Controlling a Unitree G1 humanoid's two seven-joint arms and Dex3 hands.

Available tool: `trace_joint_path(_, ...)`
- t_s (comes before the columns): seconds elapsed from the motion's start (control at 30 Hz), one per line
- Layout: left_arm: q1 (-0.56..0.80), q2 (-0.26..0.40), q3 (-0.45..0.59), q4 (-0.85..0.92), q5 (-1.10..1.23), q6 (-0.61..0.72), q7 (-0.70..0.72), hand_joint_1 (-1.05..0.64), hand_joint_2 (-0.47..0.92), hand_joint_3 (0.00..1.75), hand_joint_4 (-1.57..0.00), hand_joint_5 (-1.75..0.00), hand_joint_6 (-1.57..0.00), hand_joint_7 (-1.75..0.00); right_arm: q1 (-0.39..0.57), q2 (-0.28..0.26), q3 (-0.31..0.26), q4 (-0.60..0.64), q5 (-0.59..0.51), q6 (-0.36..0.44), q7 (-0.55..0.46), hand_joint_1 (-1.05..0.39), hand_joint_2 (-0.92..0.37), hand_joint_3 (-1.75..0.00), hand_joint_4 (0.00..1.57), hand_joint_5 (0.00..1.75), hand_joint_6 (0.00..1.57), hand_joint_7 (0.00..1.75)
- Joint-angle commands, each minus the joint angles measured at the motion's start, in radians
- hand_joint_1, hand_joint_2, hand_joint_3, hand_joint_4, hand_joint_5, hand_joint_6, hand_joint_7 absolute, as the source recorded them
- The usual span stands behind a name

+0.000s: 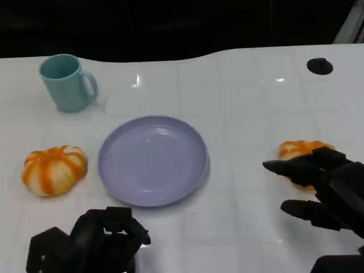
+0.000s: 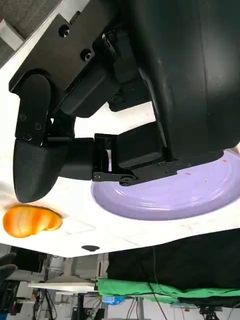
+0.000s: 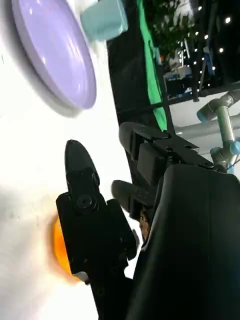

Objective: Grasp the bread from the table and place it into the plate.

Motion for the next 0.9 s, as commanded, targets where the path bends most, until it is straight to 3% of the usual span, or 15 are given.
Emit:
trace_joint_path(0.03,-0.002,0.013,0.009,0.006,-0.002,-0.007,0.001,-1.05,0.54,0.68,-1.57,-1.22,-1.4,-0.87,-0.03,-0.046,0.02,-0.032,-0.038,0.079,0.017,-0.43,-0.86,-0.02,0.11,0.37,0.38,0.02)
trace_joint_path(0.5,0.0,0.011,0.009,-0.001,-0.002,-0.001,0.005,-1.05,0.52,0.7,-1.57,-1.23,-1.41,-0.86,-0.136,-0.074,0.11,0.011,-0.169,0.302,0.01,-0.34,-0.81,0.0,0.11,0.39,0.4,0.01)
trace_joint_path(0.9,0.002,0.011,0.009,-0.002,0.0,-0.012,0.004,-1.05,0.53,0.71,-1.57,-1.23,-1.4,-0.86,-0.234,-0.071,0.194,0.165,-0.177,0.392,-0.005,-0.33,-0.76,0.0,0.16,0.35,0.44,0.01)
